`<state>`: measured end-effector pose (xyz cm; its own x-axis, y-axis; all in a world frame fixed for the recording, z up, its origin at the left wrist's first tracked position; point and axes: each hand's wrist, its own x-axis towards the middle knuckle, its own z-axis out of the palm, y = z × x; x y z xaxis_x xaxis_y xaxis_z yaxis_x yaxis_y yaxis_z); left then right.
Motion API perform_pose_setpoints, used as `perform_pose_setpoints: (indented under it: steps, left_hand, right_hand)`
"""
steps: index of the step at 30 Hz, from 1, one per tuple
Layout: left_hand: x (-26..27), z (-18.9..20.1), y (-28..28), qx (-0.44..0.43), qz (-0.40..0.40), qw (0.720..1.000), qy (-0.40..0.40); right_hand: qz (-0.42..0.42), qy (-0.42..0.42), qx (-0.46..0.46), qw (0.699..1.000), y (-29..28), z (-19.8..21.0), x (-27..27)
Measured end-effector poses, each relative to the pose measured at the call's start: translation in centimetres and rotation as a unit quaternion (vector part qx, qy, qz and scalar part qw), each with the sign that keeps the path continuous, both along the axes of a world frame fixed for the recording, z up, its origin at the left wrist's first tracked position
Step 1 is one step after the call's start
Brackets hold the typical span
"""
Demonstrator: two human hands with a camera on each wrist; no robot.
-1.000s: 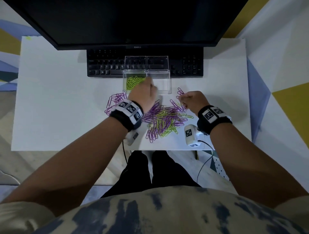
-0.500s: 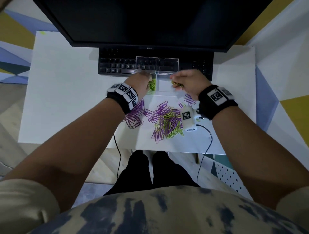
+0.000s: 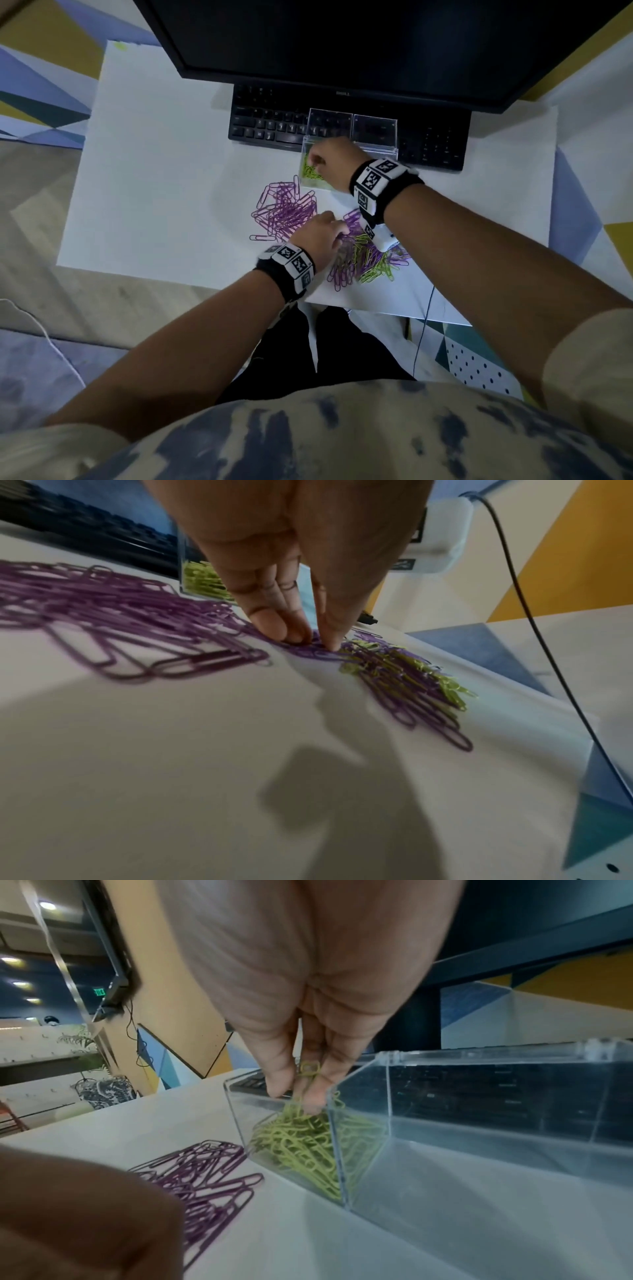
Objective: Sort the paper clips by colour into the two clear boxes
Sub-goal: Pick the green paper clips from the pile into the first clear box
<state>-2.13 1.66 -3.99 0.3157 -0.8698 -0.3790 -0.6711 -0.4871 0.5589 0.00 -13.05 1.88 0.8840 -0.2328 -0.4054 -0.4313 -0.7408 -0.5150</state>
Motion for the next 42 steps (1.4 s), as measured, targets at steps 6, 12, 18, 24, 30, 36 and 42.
perform_pose_setpoints:
  steps: [6,12,18,24,30,36,42]
  left_hand:
    - [1.8,-0.4,1.0,0.01,0.02,1.0,-0.013]
    - [2.1,0.1,0.6,0.009,0.01,1.0,-0.028]
    - [0.8,-0.3,-2.0,-0.041,-0.019,0.998,-0.049]
    - [0.9,-0.9,-3.6,-0.028,0.011,0.998,-0.06]
    - [2.5,-0.8,-3.2,-0.022,0.052,0.996,-0.064]
    - [1.5,-0.3,-3.5,-0.038,0.002,0.996,-0.075]
    - [0.6,-0.4,-4.6,-0.014,-0.04,0.994,-0.096]
  right_hand:
    - [-0.121,-0.076,0.085,0.986,-1.3,0.4,-2.5]
    - [-0.252,-0.121,0.159,0.947,-2.1,0.6,-8.3]
    - [-0.233,0.021,0.037,0.971,-1.7,-3.2,-13.4]
    - [-0.251,-0.024,0.013,0.968,-0.2,-5.8,-13.6]
    - [-0.207,-0.016,-0.049,0.977,0.3,-6.5,-13.1]
    - [-0.189,0.05,-0.057,0.979,0.4,-5.9,-12.4]
    - [-0.103,0.067,-0.112,0.986,0.5,-5.1,-12.0]
